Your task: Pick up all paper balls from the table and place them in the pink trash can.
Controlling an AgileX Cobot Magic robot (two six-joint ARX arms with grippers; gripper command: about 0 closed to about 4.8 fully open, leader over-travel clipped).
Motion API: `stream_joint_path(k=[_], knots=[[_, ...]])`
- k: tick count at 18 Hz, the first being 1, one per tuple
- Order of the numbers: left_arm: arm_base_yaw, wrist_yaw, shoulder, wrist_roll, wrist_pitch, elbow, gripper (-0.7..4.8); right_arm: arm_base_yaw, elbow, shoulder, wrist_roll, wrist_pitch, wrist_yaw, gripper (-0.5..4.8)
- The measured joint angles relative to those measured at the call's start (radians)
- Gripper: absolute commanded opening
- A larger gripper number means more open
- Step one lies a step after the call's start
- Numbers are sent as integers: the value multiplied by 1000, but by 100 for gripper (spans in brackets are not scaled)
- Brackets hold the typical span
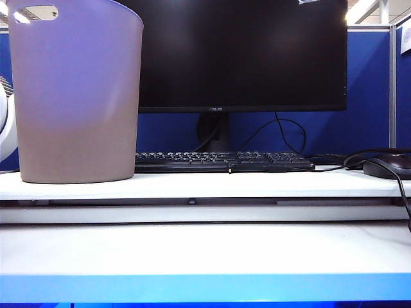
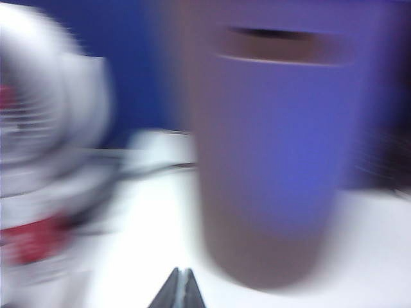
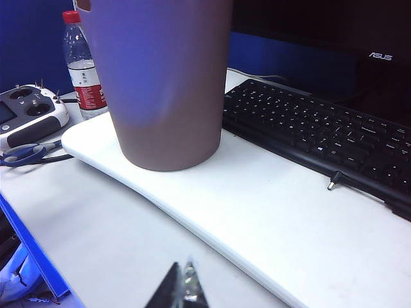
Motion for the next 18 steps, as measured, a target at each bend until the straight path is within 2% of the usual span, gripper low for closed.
stream_joint_path(k=[2,4,7,10,18], knots=[[74,-10,0,-21,86,-64,-4,0,0,0,0,0,0,-5],[145,23,0,-60,166,-112,-4,0,0,0,0,0,0,-5],[193,111,0,-80,183,-146,-4,0,0,0,0,0,0,-5],[210,165,0,-78,182,-180,-4,0,0,0,0,0,0,-5],[210,180,0,-13,186,-197,-4,0,0,0,0,0,0,-5]])
